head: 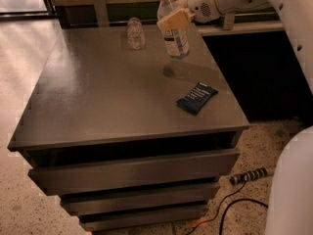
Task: Knock blue plastic bottle over
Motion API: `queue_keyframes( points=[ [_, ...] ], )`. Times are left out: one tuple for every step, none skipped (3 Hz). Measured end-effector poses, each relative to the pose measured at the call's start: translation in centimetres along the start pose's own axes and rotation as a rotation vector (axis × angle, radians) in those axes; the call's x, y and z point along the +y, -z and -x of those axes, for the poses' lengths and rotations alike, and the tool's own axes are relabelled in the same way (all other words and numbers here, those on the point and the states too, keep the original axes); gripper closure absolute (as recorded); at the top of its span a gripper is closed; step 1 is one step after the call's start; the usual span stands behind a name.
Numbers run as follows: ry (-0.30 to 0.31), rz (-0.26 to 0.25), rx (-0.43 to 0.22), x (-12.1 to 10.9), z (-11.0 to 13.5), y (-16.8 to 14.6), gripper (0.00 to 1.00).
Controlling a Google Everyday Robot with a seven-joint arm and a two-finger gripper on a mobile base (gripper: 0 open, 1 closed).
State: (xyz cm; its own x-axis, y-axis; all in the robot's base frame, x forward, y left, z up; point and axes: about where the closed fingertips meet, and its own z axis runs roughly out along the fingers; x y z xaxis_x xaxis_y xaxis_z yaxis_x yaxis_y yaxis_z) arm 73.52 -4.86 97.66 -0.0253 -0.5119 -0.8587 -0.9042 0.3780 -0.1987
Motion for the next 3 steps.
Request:
queue_keyframes(
  points=[
    [0.187, 0.043, 0.253, 1.8, 0.0, 0.1, 1.0],
    [0.297, 0.088, 0.421, 2.6, -1.5, -0.2, 1.0],
    [0.344, 0.14, 0.487, 3.3, -3.2, -0.5, 0.88]
  ],
)
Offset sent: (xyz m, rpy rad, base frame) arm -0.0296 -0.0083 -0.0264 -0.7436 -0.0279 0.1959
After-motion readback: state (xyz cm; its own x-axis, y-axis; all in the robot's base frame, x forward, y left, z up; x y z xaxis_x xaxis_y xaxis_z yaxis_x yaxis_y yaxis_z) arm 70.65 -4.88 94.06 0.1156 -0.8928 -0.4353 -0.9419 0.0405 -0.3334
